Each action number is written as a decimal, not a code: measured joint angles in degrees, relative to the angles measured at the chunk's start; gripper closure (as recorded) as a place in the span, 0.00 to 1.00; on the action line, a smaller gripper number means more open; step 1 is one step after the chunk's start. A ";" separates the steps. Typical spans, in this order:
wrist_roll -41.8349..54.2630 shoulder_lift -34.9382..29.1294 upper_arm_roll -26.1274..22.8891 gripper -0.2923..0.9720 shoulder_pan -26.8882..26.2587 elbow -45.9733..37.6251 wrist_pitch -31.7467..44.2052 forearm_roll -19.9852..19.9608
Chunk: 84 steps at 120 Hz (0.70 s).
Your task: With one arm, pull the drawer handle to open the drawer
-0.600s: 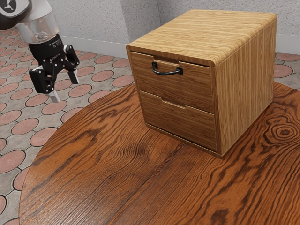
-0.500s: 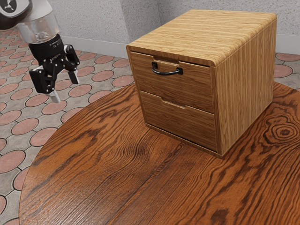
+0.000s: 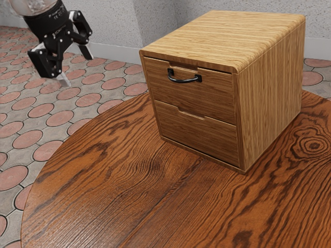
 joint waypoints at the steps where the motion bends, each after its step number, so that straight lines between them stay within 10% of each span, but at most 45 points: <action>1: -0.10 0.14 -0.54 0.25 -0.20 0.09 0.21 0.15; 17: -2.28 6.25 -8.79 0.25 -4.81 0.50 5.44 1.75; 57: -6.79 3.85 -9.84 0.27 -7.46 -0.89 14.11 5.13; 84: -6.23 -9.86 -3.69 0.31 -8.07 -26.44 31.52 1.06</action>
